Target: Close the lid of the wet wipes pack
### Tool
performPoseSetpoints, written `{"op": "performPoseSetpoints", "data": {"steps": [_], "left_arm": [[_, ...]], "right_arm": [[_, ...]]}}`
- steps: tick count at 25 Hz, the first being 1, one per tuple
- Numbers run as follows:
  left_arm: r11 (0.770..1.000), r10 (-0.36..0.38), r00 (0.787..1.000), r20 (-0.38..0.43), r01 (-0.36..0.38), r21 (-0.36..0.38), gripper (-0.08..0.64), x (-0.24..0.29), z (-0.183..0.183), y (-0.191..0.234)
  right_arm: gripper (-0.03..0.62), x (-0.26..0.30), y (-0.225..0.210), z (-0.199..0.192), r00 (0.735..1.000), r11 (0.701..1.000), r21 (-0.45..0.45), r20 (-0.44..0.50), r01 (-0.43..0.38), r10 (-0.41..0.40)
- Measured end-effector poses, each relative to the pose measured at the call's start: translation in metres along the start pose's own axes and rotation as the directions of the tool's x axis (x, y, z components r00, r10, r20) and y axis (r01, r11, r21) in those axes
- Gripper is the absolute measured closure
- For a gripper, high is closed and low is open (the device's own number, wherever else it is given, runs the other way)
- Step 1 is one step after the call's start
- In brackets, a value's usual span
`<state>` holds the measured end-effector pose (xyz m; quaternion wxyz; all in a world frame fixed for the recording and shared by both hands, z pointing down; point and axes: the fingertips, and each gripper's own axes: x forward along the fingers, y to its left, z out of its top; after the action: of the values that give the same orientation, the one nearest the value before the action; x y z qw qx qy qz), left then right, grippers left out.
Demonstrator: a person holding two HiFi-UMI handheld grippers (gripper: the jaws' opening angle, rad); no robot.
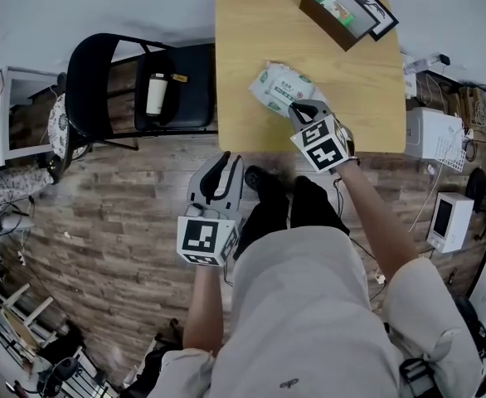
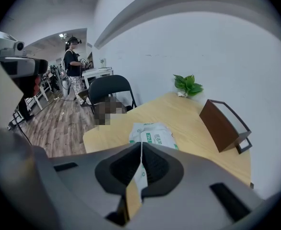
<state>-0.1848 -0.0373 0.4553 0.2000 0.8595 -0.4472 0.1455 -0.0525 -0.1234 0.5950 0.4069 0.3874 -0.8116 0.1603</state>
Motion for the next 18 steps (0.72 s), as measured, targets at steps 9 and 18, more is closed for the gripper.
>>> {"op": "performPoseSetpoints", "data": {"steps": [9, 18], "left_arm": [[1.0, -0.006, 1.0, 0.011, 0.006, 0.008, 0.488, 0.001, 0.005, -0.039], [1.0, 0.003, 1.0, 0.03, -0.003, 0.028, 0.488, 0.007, 0.014, -0.093]], "right_arm": [[0.587, -0.056, 0.006, 0.001, 0.995, 1.0, 0.015, 0.103, -0.015, 0.013], [0.588, -0.128, 0.003, -0.004, 0.974, 0.998, 0.032, 0.219, -0.059, 0.051]]}}
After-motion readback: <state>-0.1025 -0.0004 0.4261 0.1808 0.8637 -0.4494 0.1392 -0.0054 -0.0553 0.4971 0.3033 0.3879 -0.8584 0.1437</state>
